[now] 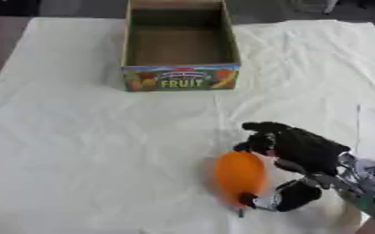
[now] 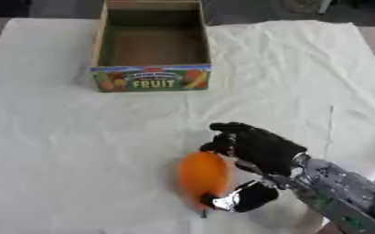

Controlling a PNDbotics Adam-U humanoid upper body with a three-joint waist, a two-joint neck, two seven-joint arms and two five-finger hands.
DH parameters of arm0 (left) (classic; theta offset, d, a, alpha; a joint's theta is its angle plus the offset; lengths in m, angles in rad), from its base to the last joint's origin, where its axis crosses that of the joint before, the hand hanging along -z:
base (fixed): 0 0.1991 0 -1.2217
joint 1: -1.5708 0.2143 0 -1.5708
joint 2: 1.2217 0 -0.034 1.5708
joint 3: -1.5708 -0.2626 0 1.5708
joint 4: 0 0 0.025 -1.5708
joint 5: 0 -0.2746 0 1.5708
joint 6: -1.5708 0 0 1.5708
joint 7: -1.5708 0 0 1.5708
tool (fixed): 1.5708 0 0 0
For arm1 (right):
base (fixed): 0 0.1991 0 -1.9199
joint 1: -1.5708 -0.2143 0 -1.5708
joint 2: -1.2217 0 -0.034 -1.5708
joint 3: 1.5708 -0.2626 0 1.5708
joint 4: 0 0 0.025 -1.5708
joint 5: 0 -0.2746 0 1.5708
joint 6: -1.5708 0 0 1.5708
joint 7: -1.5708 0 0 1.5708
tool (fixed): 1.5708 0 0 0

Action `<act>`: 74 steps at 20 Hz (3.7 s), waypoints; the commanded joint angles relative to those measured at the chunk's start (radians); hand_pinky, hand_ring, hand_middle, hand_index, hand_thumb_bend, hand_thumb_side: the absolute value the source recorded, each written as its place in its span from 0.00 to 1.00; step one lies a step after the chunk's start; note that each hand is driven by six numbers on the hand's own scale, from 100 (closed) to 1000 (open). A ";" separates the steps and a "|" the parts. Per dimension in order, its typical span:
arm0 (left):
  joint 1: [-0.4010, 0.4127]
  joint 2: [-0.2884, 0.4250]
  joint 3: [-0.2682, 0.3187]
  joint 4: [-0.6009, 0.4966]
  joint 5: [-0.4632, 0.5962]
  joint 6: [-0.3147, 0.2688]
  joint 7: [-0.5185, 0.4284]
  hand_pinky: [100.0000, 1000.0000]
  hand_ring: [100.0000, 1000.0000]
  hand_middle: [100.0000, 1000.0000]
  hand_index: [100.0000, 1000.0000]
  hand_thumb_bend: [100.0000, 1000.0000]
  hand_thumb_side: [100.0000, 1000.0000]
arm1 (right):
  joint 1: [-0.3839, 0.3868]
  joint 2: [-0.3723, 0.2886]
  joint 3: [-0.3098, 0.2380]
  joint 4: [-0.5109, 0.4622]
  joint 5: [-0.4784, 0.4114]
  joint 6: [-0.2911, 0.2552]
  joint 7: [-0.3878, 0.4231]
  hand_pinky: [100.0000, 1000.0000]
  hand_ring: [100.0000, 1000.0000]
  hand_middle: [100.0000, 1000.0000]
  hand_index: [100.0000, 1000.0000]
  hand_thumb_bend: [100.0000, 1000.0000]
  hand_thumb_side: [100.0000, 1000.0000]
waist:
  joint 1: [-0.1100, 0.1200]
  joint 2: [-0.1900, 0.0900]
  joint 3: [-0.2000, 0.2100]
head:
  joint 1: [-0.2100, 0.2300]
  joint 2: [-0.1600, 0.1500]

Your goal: Pick up objects on the table and place them in the box.

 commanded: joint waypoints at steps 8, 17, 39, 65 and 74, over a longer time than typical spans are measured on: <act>-0.007 0.003 -0.001 -0.020 0.001 0.005 -0.004 0.24 0.32 0.60 0.67 0.00 0.65 | -0.009 -0.017 0.008 -0.020 -0.029 0.013 0.006 0.90 1.00 0.51 0.73 0.15 0.70 | 0.003 -0.013 0.004 | -0.007 -0.007; -0.006 0.002 -0.002 -0.020 0.000 0.009 -0.006 0.24 0.32 0.60 0.67 0.00 0.65 | -0.036 -0.010 -0.003 -0.020 -0.071 -0.007 -0.059 0.89 1.00 0.46 0.67 0.00 0.27 | 0.002 -0.018 0.003 | -0.006 -0.005; -0.008 0.003 -0.004 -0.020 0.002 0.016 -0.006 0.24 0.32 0.60 0.67 0.00 0.65 | -0.269 -0.053 -0.212 -0.020 -0.313 0.022 -0.143 0.84 0.99 0.42 0.64 0.00 0.05 | -0.003 -0.037 0.012 | -0.005 -0.008; -0.026 0.005 -0.031 -0.020 0.012 0.010 -0.038 0.24 0.32 0.60 0.66 0.00 0.65 | -0.652 -0.002 -0.152 0.005 -0.264 0.508 -0.107 0.86 0.98 0.41 0.63 0.00 0.04 | -0.021 0.012 0.081 | -0.082 -0.041; -0.040 0.002 -0.040 -0.020 0.017 0.008 -0.050 0.24 0.31 0.60 0.66 0.00 0.65 | -0.756 0.090 -0.114 0.250 -0.247 0.492 -0.184 0.88 1.00 0.41 0.64 0.00 0.04 | -0.033 0.041 0.124 | -0.099 -0.083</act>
